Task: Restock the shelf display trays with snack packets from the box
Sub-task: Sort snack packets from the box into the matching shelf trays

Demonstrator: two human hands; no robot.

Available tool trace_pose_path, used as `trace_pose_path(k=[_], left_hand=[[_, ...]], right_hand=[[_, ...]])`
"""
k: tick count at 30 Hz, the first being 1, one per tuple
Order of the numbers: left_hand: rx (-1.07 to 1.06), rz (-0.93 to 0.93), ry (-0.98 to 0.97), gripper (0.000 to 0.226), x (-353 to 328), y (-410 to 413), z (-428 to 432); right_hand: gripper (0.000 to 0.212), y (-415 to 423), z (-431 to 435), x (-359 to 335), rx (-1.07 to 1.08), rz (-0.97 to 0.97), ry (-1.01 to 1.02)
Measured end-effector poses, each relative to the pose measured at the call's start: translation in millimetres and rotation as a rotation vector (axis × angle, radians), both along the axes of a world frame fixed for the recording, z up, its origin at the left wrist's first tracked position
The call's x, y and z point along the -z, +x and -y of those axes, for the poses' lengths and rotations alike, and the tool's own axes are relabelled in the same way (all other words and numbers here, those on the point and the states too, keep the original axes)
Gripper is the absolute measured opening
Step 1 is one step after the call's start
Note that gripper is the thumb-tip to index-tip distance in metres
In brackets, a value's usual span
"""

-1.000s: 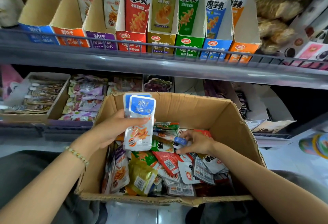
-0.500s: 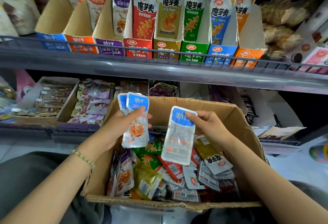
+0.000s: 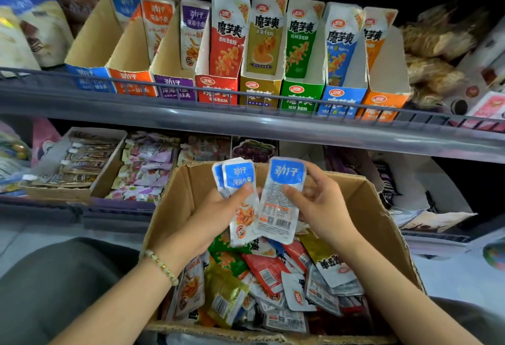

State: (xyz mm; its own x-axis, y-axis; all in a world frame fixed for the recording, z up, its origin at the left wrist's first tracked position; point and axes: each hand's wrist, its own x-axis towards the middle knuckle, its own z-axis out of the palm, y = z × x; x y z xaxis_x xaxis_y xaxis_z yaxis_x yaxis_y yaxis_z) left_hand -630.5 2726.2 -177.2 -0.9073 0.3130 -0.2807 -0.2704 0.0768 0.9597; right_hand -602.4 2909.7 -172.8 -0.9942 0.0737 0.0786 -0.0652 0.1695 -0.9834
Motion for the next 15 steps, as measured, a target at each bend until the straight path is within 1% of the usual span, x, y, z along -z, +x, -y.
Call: trace_pose_path(k=[2,4,5,9,10,11,12,13,14,15], left_hand=[[0.052,0.038,-0.006,0.025,0.3,1.4,-1.7],[0.121,0.072,0.023,0.029,-0.6,4.7,-5.5],[0.146,0.079,0.039,0.032,-2.7,6.6,-6.7],[0.18,0.06,0.018,0.046,-2.7,6.5,-5.9],[0.174,0.069,0.008,0.043,-2.9,5.3,-4.5],[0.175,0.091,0.013,0.035,-4.0,4.6,-3.1],[0.19,0.115,0.035,0.027,-4.2,3.9,-1.2],[0.215,0.139,0.067,0.024,-4.8,4.0,-0.2],[0.235,0.158,0.084,0.026,-5.3,4.1,0.8],[0.246,0.17,0.095,0.028,-6.3,4.7,1.5]], right_hand=[[0.037,1.1,4.8,1.3,-0.011,-0.008,0.027],[0.041,3.1,16.3,6.8,-0.048,-0.005,0.069],[0.044,3.6,21.7,9.8,-0.07,0.0,0.088],[0.042,0.3,26.5,13.2,-0.158,0.061,0.095],[0.038,-1.0,24.0,12.1,-0.151,0.055,0.089],[0.034,-2.5,21.0,11.9,-0.121,0.047,0.06],[0.034,-3.4,17.5,12.7,-0.084,0.058,0.027],[0.043,-3.8,15.1,13.0,-0.067,0.105,-0.001],[0.052,-3.0,14.1,12.8,-0.091,0.183,-0.036],[0.057,-1.5,14.4,13.2,-0.148,0.272,-0.101]])
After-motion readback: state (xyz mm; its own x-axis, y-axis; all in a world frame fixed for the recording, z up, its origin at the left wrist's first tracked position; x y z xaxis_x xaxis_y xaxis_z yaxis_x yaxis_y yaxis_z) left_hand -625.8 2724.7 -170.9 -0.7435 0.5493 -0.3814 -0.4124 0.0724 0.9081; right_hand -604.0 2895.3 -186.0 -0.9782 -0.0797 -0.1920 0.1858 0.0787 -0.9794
